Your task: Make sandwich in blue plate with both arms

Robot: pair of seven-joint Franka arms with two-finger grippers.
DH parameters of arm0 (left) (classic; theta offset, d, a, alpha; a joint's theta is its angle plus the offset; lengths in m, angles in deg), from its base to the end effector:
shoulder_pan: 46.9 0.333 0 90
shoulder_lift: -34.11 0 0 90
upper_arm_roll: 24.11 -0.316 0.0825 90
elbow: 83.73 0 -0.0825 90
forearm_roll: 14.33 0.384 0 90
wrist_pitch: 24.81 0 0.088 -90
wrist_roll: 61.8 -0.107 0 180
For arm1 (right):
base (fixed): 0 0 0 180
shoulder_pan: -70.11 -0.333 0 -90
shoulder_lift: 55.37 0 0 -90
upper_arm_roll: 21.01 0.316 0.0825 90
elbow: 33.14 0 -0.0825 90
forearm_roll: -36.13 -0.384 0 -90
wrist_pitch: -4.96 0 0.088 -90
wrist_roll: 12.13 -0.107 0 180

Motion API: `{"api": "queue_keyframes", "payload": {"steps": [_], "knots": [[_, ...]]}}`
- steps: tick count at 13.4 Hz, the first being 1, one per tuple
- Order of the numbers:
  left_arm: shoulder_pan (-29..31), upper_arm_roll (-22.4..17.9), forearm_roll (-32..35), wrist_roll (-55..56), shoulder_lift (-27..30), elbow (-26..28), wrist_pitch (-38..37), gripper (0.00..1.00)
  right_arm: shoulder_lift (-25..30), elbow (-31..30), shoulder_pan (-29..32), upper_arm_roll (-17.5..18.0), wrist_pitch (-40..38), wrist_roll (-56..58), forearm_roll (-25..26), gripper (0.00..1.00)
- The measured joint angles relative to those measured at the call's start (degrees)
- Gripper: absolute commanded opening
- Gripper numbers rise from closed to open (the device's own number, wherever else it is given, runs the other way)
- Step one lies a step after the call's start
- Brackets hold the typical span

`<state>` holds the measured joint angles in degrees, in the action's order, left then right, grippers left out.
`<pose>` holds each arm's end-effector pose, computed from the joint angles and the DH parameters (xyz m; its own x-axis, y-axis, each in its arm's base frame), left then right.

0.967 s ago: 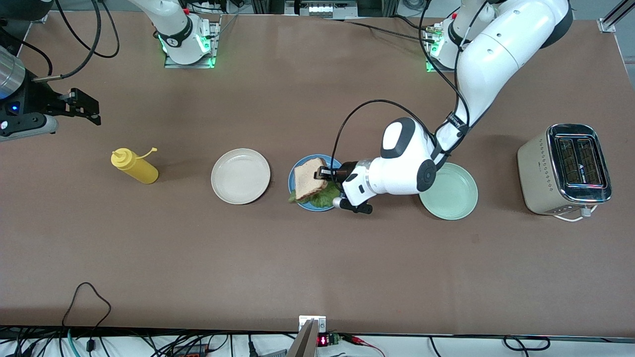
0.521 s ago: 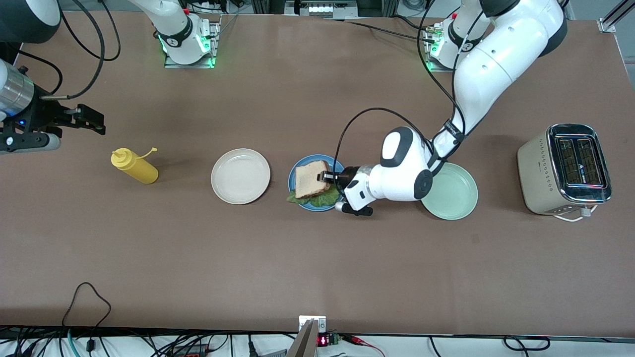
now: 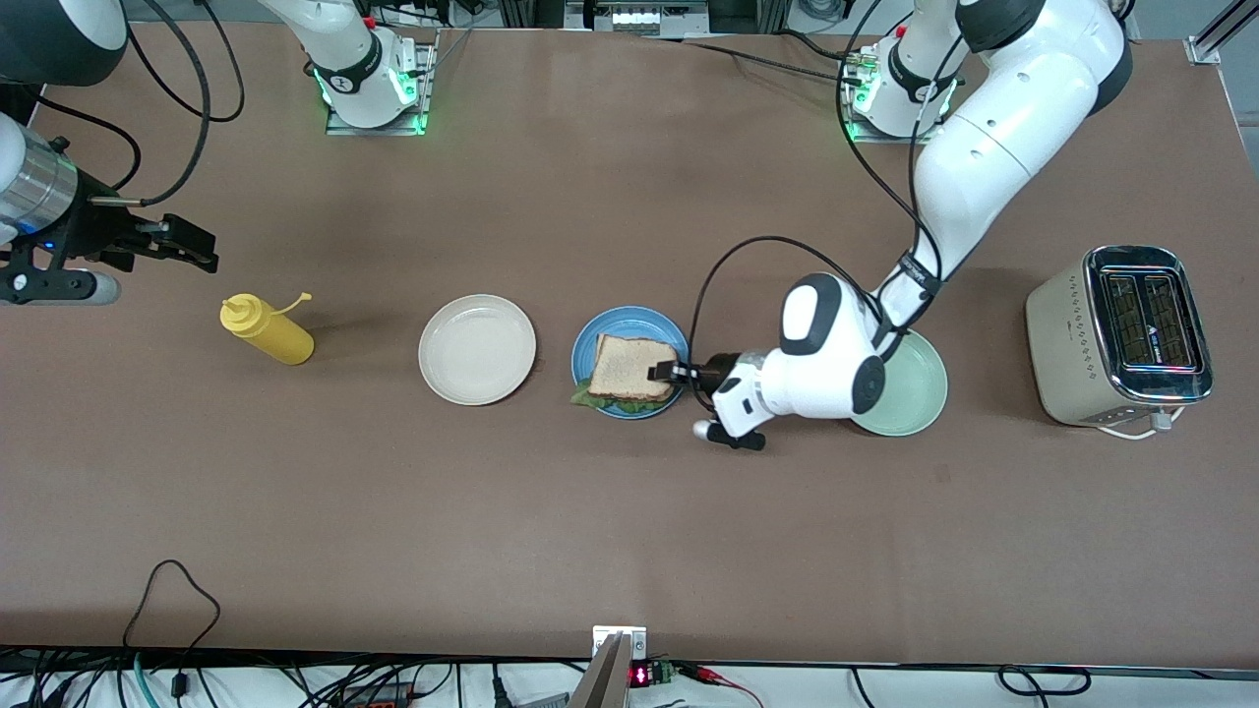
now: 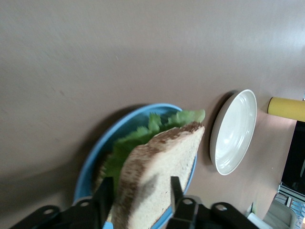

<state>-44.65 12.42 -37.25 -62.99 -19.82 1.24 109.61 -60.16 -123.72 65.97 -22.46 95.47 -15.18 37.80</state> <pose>0.6415 -0.3346 0.2019 0.9809 -0.1473 -0.1271 -0.0175 -0.7173 0.6965 0.5767 0.0246 0.5732 0.9965 -0.0063 -0.0829 -0.0033 -0.9994 0.0356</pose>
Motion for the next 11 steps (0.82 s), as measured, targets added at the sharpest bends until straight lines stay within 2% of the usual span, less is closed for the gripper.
{"api": "queue_keyframes", "payload": {"steps": [3,6,11], "knots": [[2.7,0.2,0.0,-3.2,1.8,-0.7,-1.0,1.00,0.3,0.0,-0.2,0.0,-1.8,-0.4,-0.2,1.00],[3.6,0.0,0.0,-3.3,7.7,-0.7,-4.8,1.00,0.8,0.0,-1.5,0.0,-2.2,-0.6,-0.3,1.00],[5.4,-6.5,5.1,-3.3,18.5,0.7,-15.0,1.00,0.9,0.0,-1.6,-0.1,-2.3,-0.6,-0.3,1.00]]}}
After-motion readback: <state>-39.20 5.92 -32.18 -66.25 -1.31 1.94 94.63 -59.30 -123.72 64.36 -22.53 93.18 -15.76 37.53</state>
